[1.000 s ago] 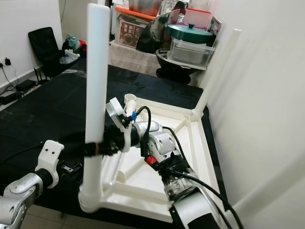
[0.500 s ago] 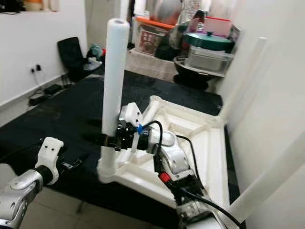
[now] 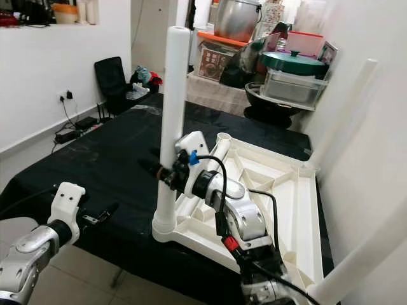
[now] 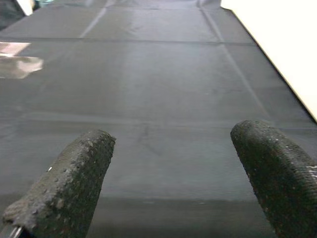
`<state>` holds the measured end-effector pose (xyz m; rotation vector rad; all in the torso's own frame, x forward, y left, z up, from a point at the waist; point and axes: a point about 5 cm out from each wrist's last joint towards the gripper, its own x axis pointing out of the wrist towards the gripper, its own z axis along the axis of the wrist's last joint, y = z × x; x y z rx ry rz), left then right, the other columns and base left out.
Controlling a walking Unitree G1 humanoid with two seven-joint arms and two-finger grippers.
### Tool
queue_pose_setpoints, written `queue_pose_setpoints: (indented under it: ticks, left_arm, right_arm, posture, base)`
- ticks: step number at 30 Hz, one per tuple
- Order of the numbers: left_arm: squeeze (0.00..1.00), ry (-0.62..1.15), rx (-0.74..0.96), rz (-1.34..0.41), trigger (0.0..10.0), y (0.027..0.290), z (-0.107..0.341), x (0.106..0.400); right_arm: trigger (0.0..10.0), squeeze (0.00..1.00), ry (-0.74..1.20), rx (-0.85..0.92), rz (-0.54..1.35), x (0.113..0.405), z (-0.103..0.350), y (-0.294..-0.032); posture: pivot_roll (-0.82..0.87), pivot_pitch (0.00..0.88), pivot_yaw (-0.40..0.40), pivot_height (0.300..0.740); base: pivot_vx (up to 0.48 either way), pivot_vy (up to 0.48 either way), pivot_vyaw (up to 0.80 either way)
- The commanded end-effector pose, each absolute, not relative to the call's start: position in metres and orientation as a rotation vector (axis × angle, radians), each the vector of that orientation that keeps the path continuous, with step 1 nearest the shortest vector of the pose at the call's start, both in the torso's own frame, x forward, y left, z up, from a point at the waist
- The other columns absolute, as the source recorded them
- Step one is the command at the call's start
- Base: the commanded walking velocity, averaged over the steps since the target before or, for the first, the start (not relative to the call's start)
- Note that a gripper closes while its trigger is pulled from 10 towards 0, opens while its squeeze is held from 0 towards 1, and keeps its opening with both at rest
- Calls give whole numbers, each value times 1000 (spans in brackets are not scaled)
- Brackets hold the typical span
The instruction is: Building children table
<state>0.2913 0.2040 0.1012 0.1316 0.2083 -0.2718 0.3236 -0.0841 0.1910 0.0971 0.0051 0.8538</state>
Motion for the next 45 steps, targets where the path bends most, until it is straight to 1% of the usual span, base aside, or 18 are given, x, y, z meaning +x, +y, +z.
queue_pose_setpoints:
  ticks: [1, 2, 4, 5, 6, 8, 11, 17, 24, 25, 26, 27, 30, 31, 35, 38, 39, 45]
  left_arm:
    - [0, 205, 128, -282, 10000, 199, 101, 294]
    - [0, 204, 126, -280, 10000, 198, 101, 294]
    - [0, 204, 126, -280, 10000, 198, 101, 294]
    - [0, 205, 124, -278, 10000, 198, 100, 293]
    - [0, 205, 124, -278, 10000, 198, 100, 293]
    - [0, 208, 122, -274, 10000, 198, 98, 291]
    - [0, 209, 123, -271, 10000, 198, 97, 290]
    - [0, 208, 126, -267, 10000, 198, 97, 291]
    - [0, 212, 130, -264, 10000, 197, 95, 291]
    - [0, 214, 131, -262, 10000, 198, 95, 291]
    - [0, 214, 131, -262, 10000, 198, 95, 291]
    - [0, 215, 133, -258, 10000, 199, 95, 291]
    - [0, 215, 133, -258, 10000, 199, 95, 291]
    - [0, 216, 133, -254, 10000, 199, 94, 291]
    - [0, 216, 134, -247, 10000, 200, 94, 291]
    - [0, 216, 134, -246, 10000, 200, 94, 292]
    - [0, 216, 134, -245, 10000, 200, 94, 292]
    - [0, 215, 137, -248, 10000, 200, 95, 294]
  right_arm:
    - [0, 0, 382, 107, 652, 318, 112, -110]
    - [0, 0, 382, 117, 585, 320, 111, -113]
    - [0, 0, 382, 117, 585, 320, 111, -113]
    - [0, 0, 385, 133, 497, 320, 108, -116]
    - [0, 0, 385, 133, 497, 320, 108, -116]
    - [0, 0, 399, 147, 337, 318, 99, -122]
    - [0, 0, 404, 138, 237, 315, 95, -127]
    - [0, 0, 408, 127, 141, 311, 91, -130]
    - [0, 0, 401, 125, 146, 308, 94, -122]
    - [3843, 0, 398, 114, 146, 308, 96, -121]
    - [3843, 0, 398, 114, 146, 308, 96, -121]
    - [8353, 0, 391, 103, 145, 309, 97, -121]
    - [8353, 0, 391, 103, 145, 309, 97, -121]
    - [10000, 0, 387, 96, 139, 309, 98, -121]
    - [10000, 0, 318, 91, 110, 316, 111, -128]
    - [10000, 0, 302, 81, 109, 318, 114, -129]
    - [10000, 0, 263, 76, 121, 321, 120, -131]
    - [10000, 0, 173, 62, 164, 326, 136, -132]
  posture:
    - [98, 0, -161, 740]
    - [98, 0, -163, 740]
    - [98, 0, -163, 740]
    - [98, 0, -165, 740]
    - [98, 0, -165, 740]
    - [95, 0, -164, 740]
    - [91, 0, -165, 740]
    - [89, 0, -165, 740]
    - [85, 0, -162, 740]
    - [83, 0, -162, 740]
    - [83, 0, -162, 740]
    - [84, 0, -162, 740]
    - [84, 0, -162, 740]
    - [84, 0, -163, 740]
    - [80, 0, -157, 740]
    - [80, 0, -157, 740]
    - [79, 0, -153, 740]
    - [76, 0, -145, 740]
  base:
    - [0, 0, 0]
    - [0, 0, 0]
    - [0, 0, 0]
    - [0, 0, 0]
    - [0, 0, 0]
    - [0, 0, 0]
    - [0, 0, 0]
    - [0, 0, 0]
    - [0, 0, 0]
    - [0, 0, 0]
    - [0, 0, 0]
    - [0, 0, 0]
    - [0, 0, 0]
    - [0, 0, 0]
    - [0, 0, 0]
    - [0, 0, 0]
    - [0, 0, 0]
    - [0, 0, 0]
